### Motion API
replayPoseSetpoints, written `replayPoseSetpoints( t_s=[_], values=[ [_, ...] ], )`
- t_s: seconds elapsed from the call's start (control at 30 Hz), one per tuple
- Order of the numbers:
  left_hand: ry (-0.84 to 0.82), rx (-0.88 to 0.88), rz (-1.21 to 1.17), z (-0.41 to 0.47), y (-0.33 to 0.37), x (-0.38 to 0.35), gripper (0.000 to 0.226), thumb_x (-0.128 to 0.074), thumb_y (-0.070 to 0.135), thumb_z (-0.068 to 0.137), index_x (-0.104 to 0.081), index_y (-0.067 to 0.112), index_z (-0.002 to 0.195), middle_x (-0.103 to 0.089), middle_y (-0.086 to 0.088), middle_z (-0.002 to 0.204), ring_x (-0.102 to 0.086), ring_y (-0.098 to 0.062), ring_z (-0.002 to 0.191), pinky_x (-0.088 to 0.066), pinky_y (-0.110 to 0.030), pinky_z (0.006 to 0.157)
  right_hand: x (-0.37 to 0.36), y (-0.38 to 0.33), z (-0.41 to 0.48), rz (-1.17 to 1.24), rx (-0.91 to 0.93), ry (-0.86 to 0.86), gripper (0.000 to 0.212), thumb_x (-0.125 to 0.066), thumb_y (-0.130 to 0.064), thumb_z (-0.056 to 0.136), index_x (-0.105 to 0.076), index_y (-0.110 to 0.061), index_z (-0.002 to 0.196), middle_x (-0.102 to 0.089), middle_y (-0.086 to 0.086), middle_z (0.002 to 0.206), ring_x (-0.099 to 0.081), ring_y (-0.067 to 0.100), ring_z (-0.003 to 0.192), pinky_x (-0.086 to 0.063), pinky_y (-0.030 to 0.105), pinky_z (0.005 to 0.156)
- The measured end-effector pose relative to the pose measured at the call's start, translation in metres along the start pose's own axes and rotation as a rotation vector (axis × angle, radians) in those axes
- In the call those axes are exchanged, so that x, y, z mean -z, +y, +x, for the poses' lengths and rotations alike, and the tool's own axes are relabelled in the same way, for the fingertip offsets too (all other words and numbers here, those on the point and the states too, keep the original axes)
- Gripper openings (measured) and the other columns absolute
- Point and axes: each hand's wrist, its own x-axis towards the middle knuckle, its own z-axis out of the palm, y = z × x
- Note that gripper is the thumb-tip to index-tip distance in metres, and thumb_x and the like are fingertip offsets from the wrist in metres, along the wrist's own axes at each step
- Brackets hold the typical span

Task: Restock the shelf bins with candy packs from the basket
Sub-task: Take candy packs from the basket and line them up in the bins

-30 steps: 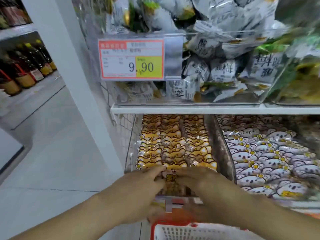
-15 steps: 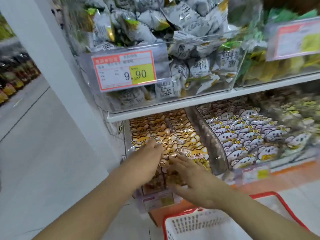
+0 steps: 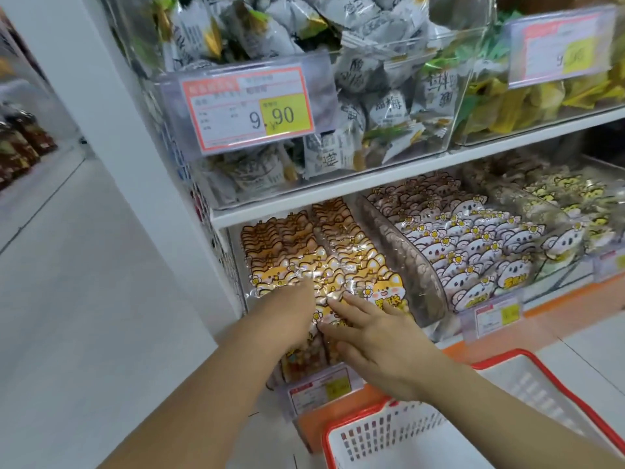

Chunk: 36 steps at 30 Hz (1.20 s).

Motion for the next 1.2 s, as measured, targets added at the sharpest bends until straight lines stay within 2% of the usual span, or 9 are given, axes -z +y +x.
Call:
replayPoseSetpoints(
  t_s=[0.2,0.37,0.43,0.5,0.6,0.7,0.83,0.97,1.2],
  values=[
    [-0.111,-0.043,0.020,-0.015,-0.002,0.008,0.064,-0.057,0.000,0.092,-0.022,0.013,0.143,-0.053,-0.010,0.096,-0.054,-0.028,0.086,-0.041,-0.038,0.066,0.001,0.007,-0.001,-0.039,0.009,-0.039,0.053,-0.013,-0.055,0.097,-0.032,-0.048,0.147,-0.005,-0.018,0.164,0.004,0.008,0.152,-0.022,0.055,0.116],
    [0.056,-0.037,0.097,-0.022,0.005,0.003,0.047,-0.049,0.001,0.095,-0.029,0.015,0.135,-0.045,-0.004,0.080,-0.049,-0.028,0.078,-0.036,-0.035,0.067,0.000,0.011,0.001,-0.059,0.049,-0.070,0.059,-0.010,-0.058,0.093,-0.033,-0.047,0.146,-0.004,-0.019,0.164,0.006,0.008,0.151,-0.018,0.057,0.115],
    [0.104,-0.019,0.115,-0.027,0.009,0.000,0.051,-0.052,0.002,0.094,-0.029,0.016,0.137,-0.050,-0.004,0.085,-0.051,-0.029,0.081,-0.040,-0.036,0.069,0.001,0.014,0.002,-0.046,0.082,-0.092,0.056,-0.012,-0.057,0.096,-0.032,-0.047,0.147,0.000,-0.021,0.164,0.009,0.008,0.152,-0.015,0.058,0.117],
    [0.147,0.004,0.152,-0.036,0.012,-0.002,0.061,-0.058,0.002,0.091,-0.028,0.017,0.142,-0.055,-0.008,0.112,-0.057,-0.032,0.103,-0.046,-0.040,0.082,0.004,0.021,-0.002,0.007,0.112,-0.100,0.050,-0.018,-0.054,0.100,-0.034,-0.047,0.147,0.002,-0.024,0.163,0.011,0.004,0.151,-0.012,0.056,0.119],
    [0.322,-0.006,0.147,-0.048,0.018,-0.004,0.068,-0.062,0.008,0.092,-0.027,0.022,0.148,-0.028,-0.007,0.148,-0.038,-0.032,0.135,-0.043,-0.042,0.100,0.004,0.027,-0.010,0.165,0.113,0.130,0.051,-0.022,-0.050,0.099,-0.041,-0.042,0.146,-0.008,-0.026,0.162,-0.007,-0.002,0.149,-0.020,0.033,0.121],
    [0.382,-0.130,-0.035,-0.044,0.028,-0.021,0.047,-0.056,0.025,0.099,-0.036,0.027,0.141,-0.030,0.004,0.142,-0.038,-0.021,0.133,-0.046,-0.037,0.091,-0.008,0.016,-0.015,0.322,0.113,0.350,0.042,-0.037,-0.033,0.095,-0.047,-0.038,0.136,-0.020,-0.024,0.158,-0.019,-0.005,0.143,-0.022,0.016,0.115],
    [0.395,-0.164,-0.067,-0.026,0.024,-0.037,0.042,-0.060,0.017,0.092,-0.049,0.028,0.131,-0.037,0.008,0.138,-0.037,-0.020,0.131,-0.047,-0.038,0.091,-0.018,0.021,-0.010,0.392,0.033,0.506,0.030,-0.034,-0.025,0.088,-0.051,-0.030,0.112,-0.038,-0.019,0.135,-0.035,0.002,0.132,-0.034,0.022,0.106],
    [0.465,-0.147,-0.016,-0.013,0.019,-0.037,0.037,-0.064,0.018,0.086,-0.056,0.031,0.119,-0.045,0.006,0.125,-0.045,-0.023,0.121,-0.040,-0.037,0.091,-0.005,0.031,0.001,0.020,-0.075,0.235,0.052,-0.020,-0.048,0.092,-0.059,-0.030,0.121,-0.042,-0.019,0.144,-0.037,0.007,0.136,-0.051,0.033,0.093],
    [0.409,-0.151,-0.241,-0.016,0.009,-0.031,0.039,-0.061,0.027,0.096,-0.052,0.037,0.132,-0.037,0.014,0.135,-0.034,-0.014,0.131,-0.043,-0.036,0.103,0.028,0.036,0.012,-0.139,-0.133,0.152,0.028,-0.037,-0.049,0.097,-0.056,-0.033,0.106,-0.063,-0.009,0.114,-0.060,0.018,0.106,-0.052,0.035,0.078]
  ],
)
